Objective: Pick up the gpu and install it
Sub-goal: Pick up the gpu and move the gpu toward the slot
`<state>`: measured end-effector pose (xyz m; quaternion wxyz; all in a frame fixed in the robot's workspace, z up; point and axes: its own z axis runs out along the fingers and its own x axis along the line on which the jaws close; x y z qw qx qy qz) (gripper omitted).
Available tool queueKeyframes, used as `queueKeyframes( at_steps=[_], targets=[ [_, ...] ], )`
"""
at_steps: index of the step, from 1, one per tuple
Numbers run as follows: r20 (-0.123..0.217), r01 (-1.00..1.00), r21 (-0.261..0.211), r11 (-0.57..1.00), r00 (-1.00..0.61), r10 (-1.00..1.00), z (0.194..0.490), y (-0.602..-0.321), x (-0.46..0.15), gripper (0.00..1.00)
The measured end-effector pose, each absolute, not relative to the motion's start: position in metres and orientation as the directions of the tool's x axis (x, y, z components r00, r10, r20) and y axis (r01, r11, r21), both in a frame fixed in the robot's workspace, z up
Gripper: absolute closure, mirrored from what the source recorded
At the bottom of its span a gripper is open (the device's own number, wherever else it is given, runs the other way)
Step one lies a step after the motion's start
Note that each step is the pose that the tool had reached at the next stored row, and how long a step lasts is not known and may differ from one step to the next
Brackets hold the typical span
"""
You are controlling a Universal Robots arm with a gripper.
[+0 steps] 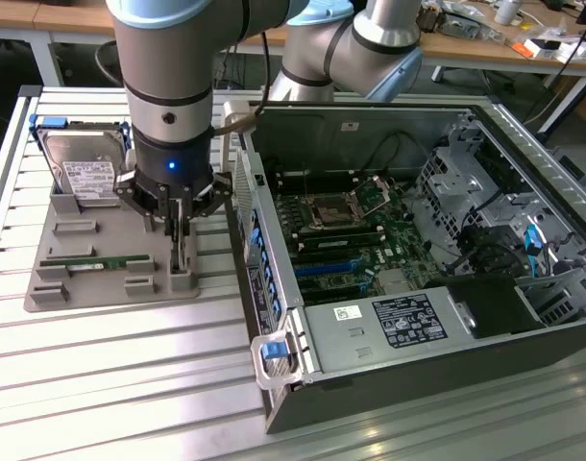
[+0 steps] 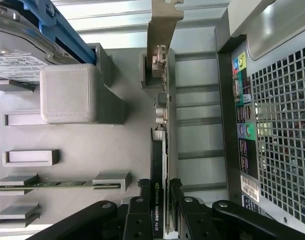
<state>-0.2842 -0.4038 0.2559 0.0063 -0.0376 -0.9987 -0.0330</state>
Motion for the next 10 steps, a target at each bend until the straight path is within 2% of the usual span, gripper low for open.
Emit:
queueKeyframes(
  at_steps=[10],
  targets=[
    [0.022,0.074,0.064,0.995,-0.997,0.073,0.2444,-0.4038,-0.2842,0.74]
  ],
)
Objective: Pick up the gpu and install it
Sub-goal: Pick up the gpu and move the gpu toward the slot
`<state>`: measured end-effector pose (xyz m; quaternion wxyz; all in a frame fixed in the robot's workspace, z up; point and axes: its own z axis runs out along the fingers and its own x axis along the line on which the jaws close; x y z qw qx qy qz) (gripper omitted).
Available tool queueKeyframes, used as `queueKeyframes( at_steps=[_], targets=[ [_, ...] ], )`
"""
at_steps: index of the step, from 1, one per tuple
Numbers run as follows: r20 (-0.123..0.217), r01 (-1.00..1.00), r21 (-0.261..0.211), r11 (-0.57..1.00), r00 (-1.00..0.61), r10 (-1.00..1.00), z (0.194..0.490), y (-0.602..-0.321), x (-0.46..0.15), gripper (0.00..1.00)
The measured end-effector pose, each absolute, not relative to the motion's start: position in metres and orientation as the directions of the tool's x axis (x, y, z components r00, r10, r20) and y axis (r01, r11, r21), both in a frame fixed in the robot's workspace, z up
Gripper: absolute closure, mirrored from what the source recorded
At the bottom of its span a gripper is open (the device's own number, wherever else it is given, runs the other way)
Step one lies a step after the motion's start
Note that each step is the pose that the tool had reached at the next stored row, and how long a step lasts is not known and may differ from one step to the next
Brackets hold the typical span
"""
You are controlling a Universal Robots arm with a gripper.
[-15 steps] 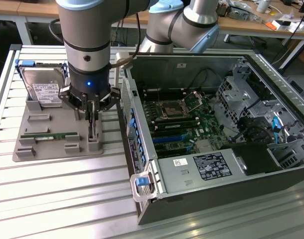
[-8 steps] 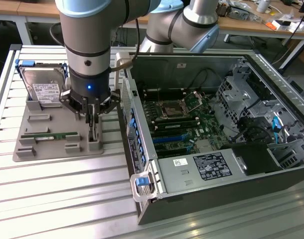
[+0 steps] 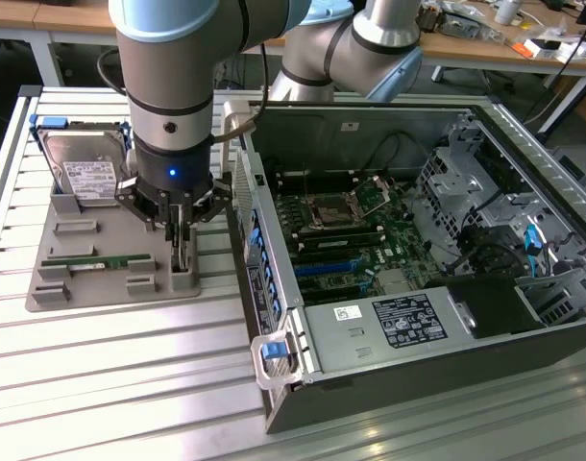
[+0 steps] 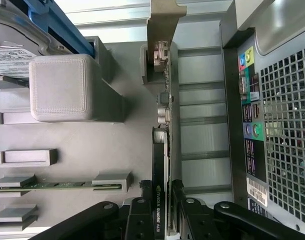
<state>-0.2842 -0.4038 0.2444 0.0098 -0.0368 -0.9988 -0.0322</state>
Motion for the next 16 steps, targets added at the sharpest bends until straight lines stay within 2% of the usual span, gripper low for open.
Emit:
queueKeyframes(
  at_steps=[3,5,10,13,16],
  targets=[
    [0.020,0.074,0.066,0.995,-0.997,0.073,0.243,-0.403,-0.284,0.73],
    [0.022,0.074,0.064,0.995,-0.997,0.073,0.244,-0.404,-0.284,0.60],
    [0.022,0.074,0.066,0.995,-0.997,0.073,0.244,-0.403,-0.284,0.60],
    [0.022,0.074,0.066,0.995,-0.997,0.073,0.243,-0.385,-0.283,0.60],
    [0.022,0.074,0.066,0.995,-0.997,0.073,0.243,-0.383,-0.283,0.60]
  ],
)
